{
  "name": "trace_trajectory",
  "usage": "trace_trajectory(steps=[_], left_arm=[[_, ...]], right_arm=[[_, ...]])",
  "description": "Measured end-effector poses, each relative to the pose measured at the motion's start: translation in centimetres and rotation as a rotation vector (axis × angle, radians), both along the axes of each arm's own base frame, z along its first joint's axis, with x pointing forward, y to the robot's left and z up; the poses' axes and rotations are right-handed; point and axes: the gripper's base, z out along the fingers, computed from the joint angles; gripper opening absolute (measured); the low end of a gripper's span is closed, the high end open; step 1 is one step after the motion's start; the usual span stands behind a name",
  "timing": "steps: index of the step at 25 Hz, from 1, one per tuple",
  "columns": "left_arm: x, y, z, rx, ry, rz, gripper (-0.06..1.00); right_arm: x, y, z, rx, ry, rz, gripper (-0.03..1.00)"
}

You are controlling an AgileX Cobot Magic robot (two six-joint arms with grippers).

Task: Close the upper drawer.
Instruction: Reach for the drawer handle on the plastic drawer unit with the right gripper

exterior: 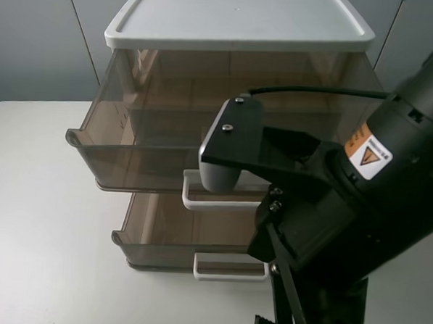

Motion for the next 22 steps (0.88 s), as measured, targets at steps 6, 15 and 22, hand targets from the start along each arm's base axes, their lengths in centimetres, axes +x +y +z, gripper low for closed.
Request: trace_trajectory(steps=[6,15,22], left_arm=[[0.0,0.0,0.0,0.0,0.0,0.0,0.74],[0.0,0.0,0.0,0.0,0.0,0.0,0.74],[0.0,0.0,0.0,0.0,0.0,0.0,0.74]], right_arm=[[-0.5,0.7,-0.1,0.043,-0.086,0.084,0.7],[-1.9,0.9,-1.3,-0.003,-0.214,0.228,0.7],[-2.4,0.9,-2.3,-0.04,-0.296,0.211,0.7]])
